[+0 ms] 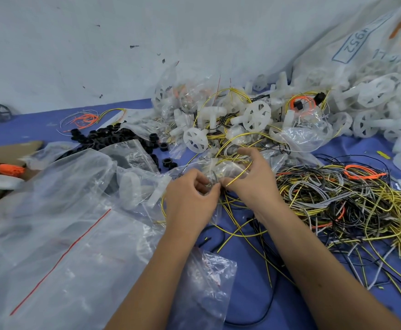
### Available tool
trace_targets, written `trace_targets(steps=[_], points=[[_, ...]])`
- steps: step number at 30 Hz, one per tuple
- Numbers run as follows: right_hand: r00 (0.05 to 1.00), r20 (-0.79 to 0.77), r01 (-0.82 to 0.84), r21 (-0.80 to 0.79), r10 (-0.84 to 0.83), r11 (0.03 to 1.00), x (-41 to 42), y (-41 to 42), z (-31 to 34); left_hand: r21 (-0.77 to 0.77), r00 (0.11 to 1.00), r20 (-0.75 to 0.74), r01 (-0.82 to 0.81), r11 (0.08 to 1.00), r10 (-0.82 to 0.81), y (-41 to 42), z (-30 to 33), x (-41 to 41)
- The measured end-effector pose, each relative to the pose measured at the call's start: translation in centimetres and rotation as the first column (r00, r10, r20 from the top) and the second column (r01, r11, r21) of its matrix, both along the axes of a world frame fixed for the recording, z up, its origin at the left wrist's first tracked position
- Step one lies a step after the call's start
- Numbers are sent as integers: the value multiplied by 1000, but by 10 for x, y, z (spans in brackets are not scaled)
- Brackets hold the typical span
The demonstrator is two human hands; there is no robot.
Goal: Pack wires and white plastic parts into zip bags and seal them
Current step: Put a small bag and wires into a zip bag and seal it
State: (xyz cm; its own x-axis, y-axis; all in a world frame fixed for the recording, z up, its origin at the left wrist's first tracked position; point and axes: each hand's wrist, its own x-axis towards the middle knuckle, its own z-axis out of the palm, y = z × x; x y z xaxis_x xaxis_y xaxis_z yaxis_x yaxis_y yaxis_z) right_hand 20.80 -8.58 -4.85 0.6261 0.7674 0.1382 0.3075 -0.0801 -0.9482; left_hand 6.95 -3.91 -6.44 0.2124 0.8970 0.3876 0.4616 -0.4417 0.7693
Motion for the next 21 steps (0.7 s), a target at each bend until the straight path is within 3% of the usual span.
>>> trace_targets(steps=[4, 8, 13, 15, 18, 21], points=[[996, -87, 7, 9, -6, 1000, 3, 2, -2, -32, 999, -39, 1, 999, -2, 2, 0, -1], [990, -133, 54, 32, -50, 998, 4, 2, -1, -132, 1000, 17, -6, 991, 8, 5, 3, -4], [981, -190, 56, 68, -42, 996, 2, 1, 2, -332, 967, 255, 114, 937, -27, 2, 8, 0], [991, -129, 28, 54, -21, 998, -2, 0, 3, -307, 975, 220, 89, 947, -20, 2, 7, 1], [999, -27, -36, 23, 37, 999, -5, -1, 2, -149, 996, 77, -27, 988, 39, 0, 5, 0], [997, 19, -76, 12, 75, 997, -4, -2, 1, -96, 999, 38, -4, 995, 8, -1, 3, 0]])
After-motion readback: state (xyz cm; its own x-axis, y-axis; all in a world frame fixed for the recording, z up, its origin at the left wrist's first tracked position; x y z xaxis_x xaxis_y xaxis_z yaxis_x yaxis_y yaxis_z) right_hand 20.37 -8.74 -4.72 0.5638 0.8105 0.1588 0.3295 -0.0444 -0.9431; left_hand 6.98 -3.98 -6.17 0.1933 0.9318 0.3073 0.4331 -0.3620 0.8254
